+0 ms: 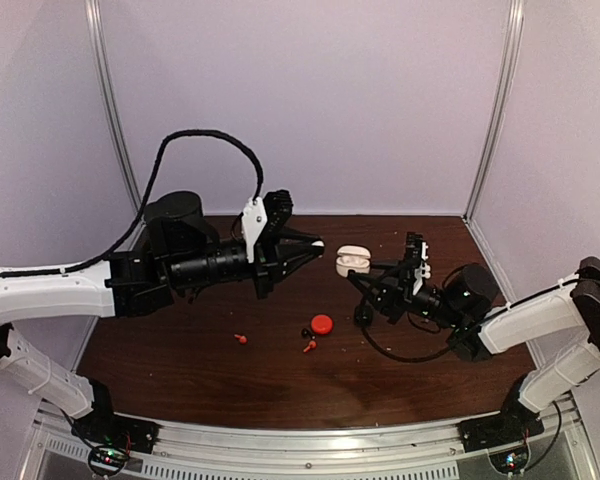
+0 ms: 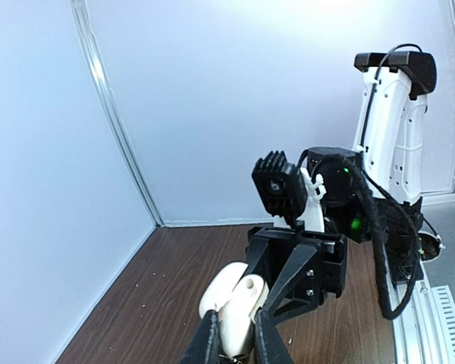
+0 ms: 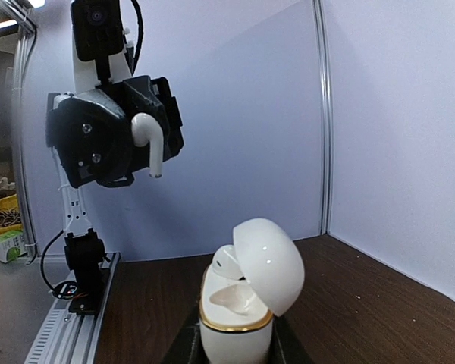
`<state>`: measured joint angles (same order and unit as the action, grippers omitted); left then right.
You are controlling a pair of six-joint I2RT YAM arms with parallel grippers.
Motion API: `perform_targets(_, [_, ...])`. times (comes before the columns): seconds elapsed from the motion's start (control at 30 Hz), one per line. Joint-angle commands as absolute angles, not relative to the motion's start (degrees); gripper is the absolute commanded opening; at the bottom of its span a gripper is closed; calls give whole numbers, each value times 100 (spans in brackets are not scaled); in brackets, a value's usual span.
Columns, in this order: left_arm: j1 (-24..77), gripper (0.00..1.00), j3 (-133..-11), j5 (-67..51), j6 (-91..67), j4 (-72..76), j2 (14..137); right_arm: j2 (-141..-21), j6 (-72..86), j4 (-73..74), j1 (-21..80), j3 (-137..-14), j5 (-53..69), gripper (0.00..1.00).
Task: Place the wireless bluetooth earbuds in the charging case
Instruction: Insert the right earbud into the right side groove of the charging case.
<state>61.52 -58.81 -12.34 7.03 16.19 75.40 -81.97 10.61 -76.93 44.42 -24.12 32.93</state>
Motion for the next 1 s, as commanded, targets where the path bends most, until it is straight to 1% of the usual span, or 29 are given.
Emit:
perform_targets(0.0, [6316, 6, -6030, -1400, 1164, 2091, 7799, -8286, 981, -7894, 4611, -2639, 3615, 0])
perform_targets(0.6, [6348, 6, -6229, -1736, 1157, 2065, 8072, -8184, 511, -7484, 4980, -2754, 3723, 0])
perform_targets(0.97, [6441, 6, -6335, -2277, 1316, 1907, 8183, -8250, 733, -7554, 4992, -2794, 3604, 0])
